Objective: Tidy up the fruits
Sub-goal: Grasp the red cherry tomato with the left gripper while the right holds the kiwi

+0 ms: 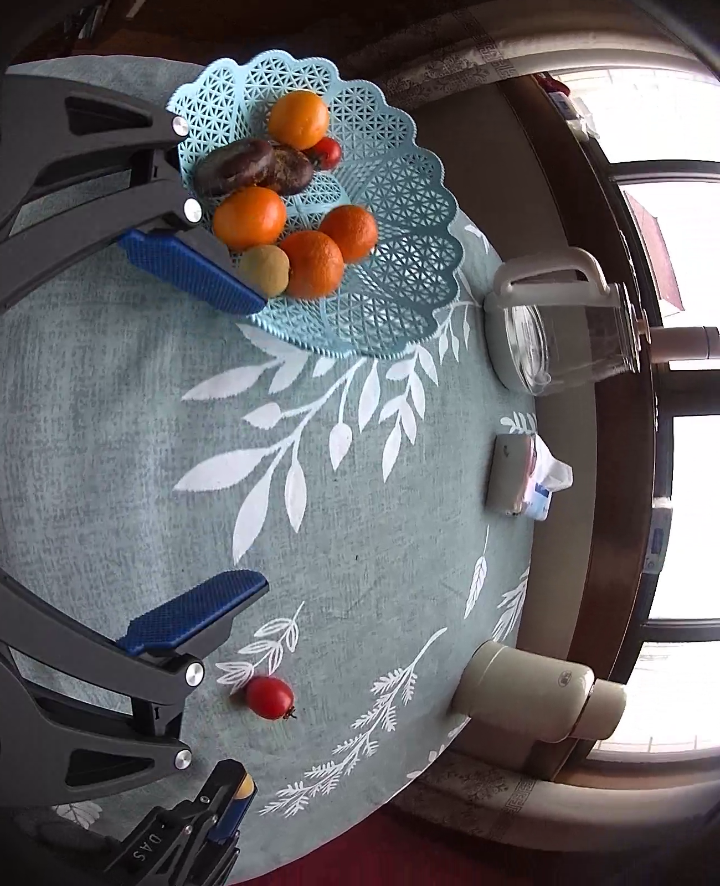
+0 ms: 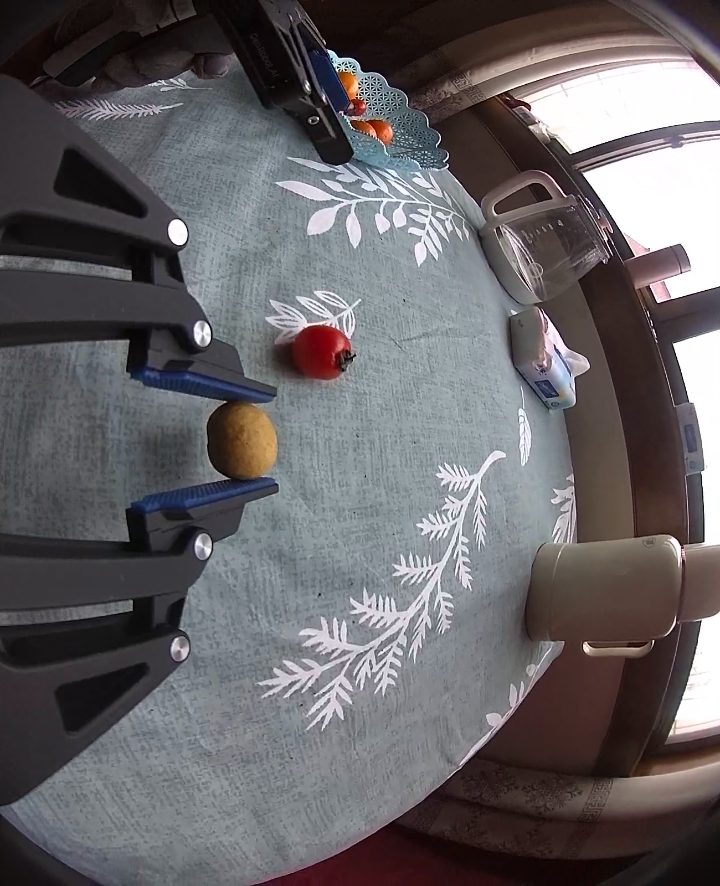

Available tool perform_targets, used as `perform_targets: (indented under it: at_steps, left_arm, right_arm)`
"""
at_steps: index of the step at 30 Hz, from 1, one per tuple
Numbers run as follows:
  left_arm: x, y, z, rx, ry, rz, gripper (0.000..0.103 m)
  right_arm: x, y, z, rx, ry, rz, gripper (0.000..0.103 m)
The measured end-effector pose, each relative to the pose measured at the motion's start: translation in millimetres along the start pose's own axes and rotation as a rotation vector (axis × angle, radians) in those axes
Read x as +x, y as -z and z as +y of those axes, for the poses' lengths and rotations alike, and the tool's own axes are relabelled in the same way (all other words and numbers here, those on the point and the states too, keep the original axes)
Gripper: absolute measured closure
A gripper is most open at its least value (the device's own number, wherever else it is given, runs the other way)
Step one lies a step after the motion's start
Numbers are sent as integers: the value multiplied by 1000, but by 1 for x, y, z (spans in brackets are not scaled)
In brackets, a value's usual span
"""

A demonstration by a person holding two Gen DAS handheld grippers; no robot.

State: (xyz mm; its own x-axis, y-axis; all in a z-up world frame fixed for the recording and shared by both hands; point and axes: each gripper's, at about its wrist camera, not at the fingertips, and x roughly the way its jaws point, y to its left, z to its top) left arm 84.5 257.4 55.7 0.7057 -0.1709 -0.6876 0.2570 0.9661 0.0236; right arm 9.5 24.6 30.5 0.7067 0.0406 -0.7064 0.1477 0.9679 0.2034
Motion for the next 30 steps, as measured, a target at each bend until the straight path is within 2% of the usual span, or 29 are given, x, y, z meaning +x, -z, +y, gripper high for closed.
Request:
perform_targets:
  at_steps: [7,13,15,17,30]
  left_arm:
    - [1,-8,-47,87,38,-8,8]
    - [13,-11,-78,120,99,28,9]
    - [19,-10,-86,128,124,41,12]
    - [25,-9,-93,134,150,66,21]
    - [50,-7,-115,136,294,145,44]
  right_arm:
    - [-5,-2,-15,34,-14,-28,75]
    - [-6,-7,-24,69,8,-49,75]
    - [-6,-6,-24,71,10,-54,75]
    - [-4,-5,-27,90,0,-48,75]
    - [4,-2,-37,150,-15,-23,75]
